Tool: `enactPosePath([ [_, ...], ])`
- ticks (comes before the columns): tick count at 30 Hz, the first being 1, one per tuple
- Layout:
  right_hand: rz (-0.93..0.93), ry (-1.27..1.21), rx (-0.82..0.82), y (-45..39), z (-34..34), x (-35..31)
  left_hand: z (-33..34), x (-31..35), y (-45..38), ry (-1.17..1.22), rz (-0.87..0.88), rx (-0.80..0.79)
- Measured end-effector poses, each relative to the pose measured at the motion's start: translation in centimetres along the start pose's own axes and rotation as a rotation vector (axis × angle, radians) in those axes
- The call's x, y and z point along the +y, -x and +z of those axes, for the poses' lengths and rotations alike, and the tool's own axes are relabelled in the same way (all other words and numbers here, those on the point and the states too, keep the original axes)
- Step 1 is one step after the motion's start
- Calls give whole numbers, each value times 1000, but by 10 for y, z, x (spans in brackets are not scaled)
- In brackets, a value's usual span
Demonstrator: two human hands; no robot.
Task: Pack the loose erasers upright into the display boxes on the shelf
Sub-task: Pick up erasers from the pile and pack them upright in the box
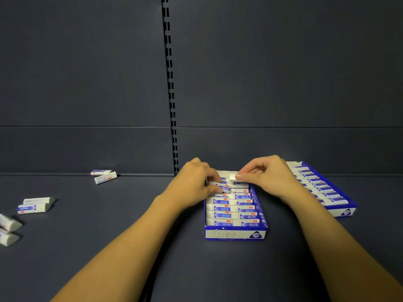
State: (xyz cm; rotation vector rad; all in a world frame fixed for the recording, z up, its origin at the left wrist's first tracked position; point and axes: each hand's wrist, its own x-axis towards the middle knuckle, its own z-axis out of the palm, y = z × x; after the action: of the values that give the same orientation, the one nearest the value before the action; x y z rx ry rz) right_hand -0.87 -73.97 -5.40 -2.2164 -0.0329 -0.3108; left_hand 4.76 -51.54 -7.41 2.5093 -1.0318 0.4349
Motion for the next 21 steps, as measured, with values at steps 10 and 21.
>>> enactPosePath([
  [10, -16, 40, -11, -2, 1, 4, -7, 7, 3, -138, 40, -20],
  [21, -75, 306, -54, 0, 8, 2, -7, 9, 4, -144, 61, -28],
])
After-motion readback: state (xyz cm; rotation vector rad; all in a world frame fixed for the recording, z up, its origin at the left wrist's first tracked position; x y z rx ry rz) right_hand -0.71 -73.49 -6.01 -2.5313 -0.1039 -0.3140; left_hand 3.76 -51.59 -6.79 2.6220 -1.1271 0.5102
